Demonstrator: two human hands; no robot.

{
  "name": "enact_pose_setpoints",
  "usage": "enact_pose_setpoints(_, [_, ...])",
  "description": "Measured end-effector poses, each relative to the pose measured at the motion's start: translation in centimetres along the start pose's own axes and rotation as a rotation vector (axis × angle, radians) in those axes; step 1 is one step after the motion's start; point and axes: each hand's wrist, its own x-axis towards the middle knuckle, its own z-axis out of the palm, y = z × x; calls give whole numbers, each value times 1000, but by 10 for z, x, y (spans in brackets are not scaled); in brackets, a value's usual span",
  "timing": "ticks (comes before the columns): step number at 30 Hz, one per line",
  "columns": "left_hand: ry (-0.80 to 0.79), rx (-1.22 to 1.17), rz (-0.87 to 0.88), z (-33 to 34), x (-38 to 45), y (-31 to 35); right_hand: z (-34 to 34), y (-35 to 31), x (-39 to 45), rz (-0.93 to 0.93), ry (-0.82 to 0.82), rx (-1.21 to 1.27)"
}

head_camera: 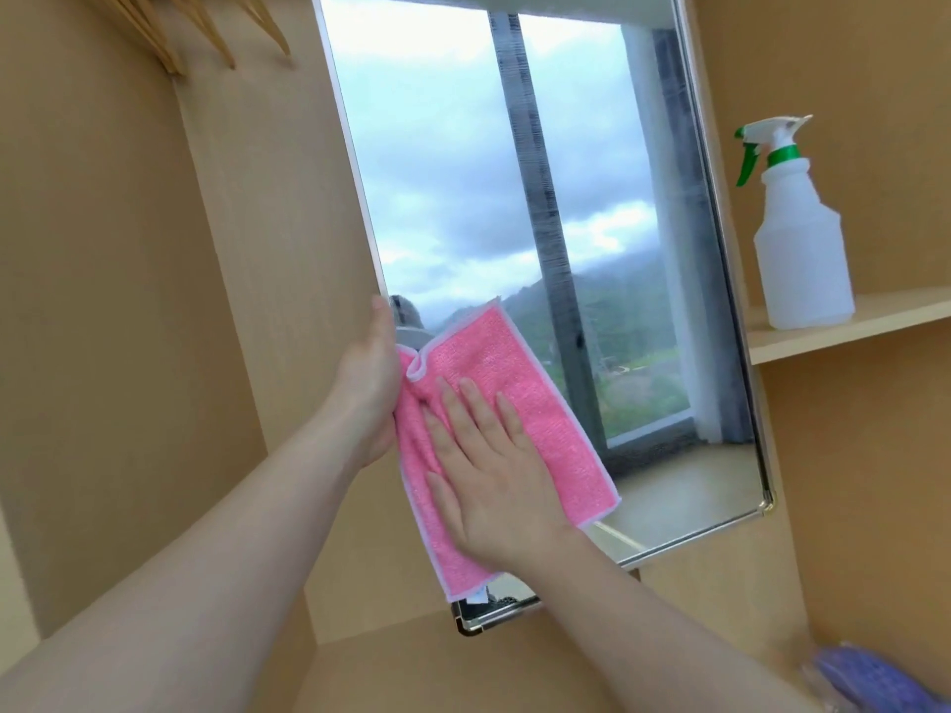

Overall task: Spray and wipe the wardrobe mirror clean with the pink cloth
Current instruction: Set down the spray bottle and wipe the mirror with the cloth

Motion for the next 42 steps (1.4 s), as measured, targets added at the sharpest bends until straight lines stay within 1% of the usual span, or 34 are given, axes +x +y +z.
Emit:
enact_pose_setpoints(5, [67, 26, 70, 4, 1, -4, 0, 34, -19, -71, 40, -35])
enact_pose_setpoints(9, [93, 23, 105, 10, 1, -3, -9, 71, -31, -15, -4, -75])
enact_pose_setpoints(12, [101, -18, 123, 13, -2, -3, -18, 105, -43, 117, -37, -92])
enact_pose_setpoints(16, [125, -41, 127, 12, -4, -4, -26, 158, -62, 346, -68, -73])
enact_pose_setpoints(18, [130, -12, 126, 13, -5, -3, -30, 181, -72, 483, -53, -47])
enact_pose_setpoints(20, [151, 28, 126, 15, -7, -1, -31, 196, -82, 575, -47, -24])
enact_pose_setpoints(24, [150, 18, 99, 18, -15, 2, -26, 196, -100, 717, 13, 9])
enact_pose_setpoints(26, [143, 49, 100, 18, -18, 4, -20, 178, -107, 799, 46, 65])
enact_pose_setpoints(28, [129, 88, 80, 15, -18, 4, -14, 153, -110, 839, 64, 108])
enact_pose_setpoints(31, [109, 102, 43, 14, -17, 5, -4, 115, -109, 814, 61, 120])
enact_pose_setpoints(34, [116, 110, 29, 16, -16, 3, 5, 64, -102, 717, 17, 99])
enact_pose_setpoints(36, [118, 124, 47, 16, -17, 2, 12, 20, -93, 587, -5, 91])
enact_pose_setpoints(39, [103, 94, 104, 16, -16, 2, 28, -43, -83, 321, -5, 67])
enact_pose_setpoints(42, [113, 85, 95, 15, -13, 2, 38, -61, -88, 222, -33, 37])
